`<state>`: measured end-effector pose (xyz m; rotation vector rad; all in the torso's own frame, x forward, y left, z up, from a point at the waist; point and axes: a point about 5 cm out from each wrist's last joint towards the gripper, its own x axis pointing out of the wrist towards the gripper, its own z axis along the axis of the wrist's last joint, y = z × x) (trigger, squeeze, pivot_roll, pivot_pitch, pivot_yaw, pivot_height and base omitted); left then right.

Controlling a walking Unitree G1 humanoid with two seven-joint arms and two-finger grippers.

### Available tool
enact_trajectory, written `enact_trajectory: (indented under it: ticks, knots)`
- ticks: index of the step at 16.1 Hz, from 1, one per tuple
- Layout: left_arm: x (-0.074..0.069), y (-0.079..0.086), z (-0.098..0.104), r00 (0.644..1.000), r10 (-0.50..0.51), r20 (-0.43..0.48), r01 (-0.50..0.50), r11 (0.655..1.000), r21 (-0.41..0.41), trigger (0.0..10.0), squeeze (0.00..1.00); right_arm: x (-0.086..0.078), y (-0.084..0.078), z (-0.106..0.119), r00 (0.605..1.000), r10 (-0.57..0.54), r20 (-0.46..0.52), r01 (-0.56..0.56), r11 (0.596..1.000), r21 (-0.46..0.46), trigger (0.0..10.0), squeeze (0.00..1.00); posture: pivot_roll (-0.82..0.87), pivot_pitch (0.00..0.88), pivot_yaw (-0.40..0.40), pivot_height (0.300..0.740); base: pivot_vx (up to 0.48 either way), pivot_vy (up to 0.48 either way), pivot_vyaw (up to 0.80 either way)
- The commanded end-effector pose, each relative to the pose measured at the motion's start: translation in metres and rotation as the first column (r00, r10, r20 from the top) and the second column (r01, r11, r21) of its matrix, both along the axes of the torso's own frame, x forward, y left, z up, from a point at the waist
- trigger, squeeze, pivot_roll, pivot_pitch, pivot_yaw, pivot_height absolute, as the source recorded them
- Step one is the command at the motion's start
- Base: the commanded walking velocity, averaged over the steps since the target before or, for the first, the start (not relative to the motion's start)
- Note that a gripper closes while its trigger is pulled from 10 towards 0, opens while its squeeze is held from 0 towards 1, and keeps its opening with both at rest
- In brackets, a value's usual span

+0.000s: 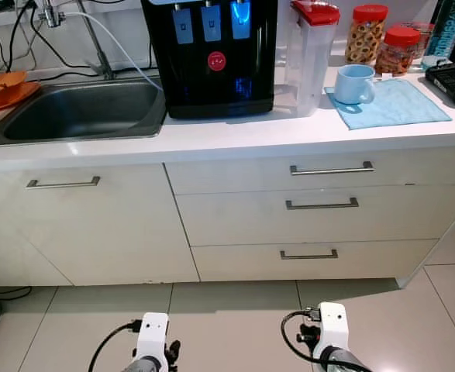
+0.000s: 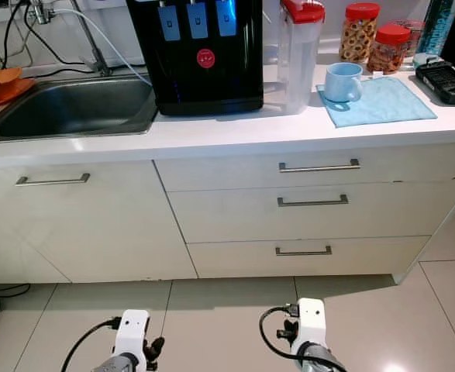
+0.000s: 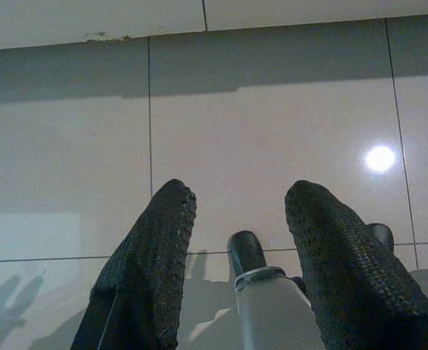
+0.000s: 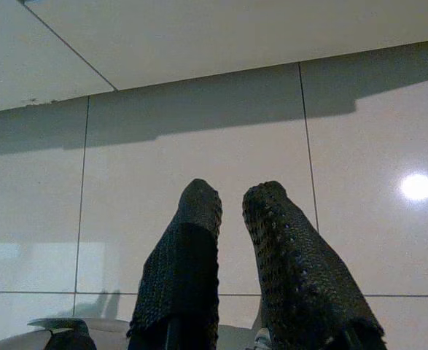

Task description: Kitchen organization

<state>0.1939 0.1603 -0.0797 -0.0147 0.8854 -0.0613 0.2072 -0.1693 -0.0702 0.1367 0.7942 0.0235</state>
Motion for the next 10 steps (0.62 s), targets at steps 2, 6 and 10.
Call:
enact_trajectory:
  ticks: [2, 6, 10]
  knots:
    - [-0.001, 0.005, 0.0, 1.0, 0.016, 0.001, -0.016, 1.0, 0.012, 10.0, 0.0, 0.003, 0.004, 0.001, 1.0, 0.013, -0.008, -0.013, 1.0, 0.005, 10.0, 0.0, 0.0, 0.0, 0.111, 0.74, 0.0, 0.0, 0.0]
    - [-0.001, 0.005, 0.0, 1.0, 0.016, 0.001, -0.016, 1.0, 0.012, 10.0, 0.0, 0.003, 0.004, 0.001, 1.0, 0.013, -0.008, -0.013, 1.0, 0.005, 10.0, 0.0, 0.0, 0.0, 0.111, 0.74, 0.0, 0.0, 0.0]
    - [0.008, 0.007, 0.005, 0.999, -0.028, 0.037, 0.026, 0.998, 0.053, 10.0, 0.0, 0.0, -0.007, 0.003, 0.998, -0.017, 0.06, 0.021, 0.998, -0.062, 10.0, 0.0, 0.03, 0.018, 0.103, 0.74, 0.0, 0.0, 0.0]
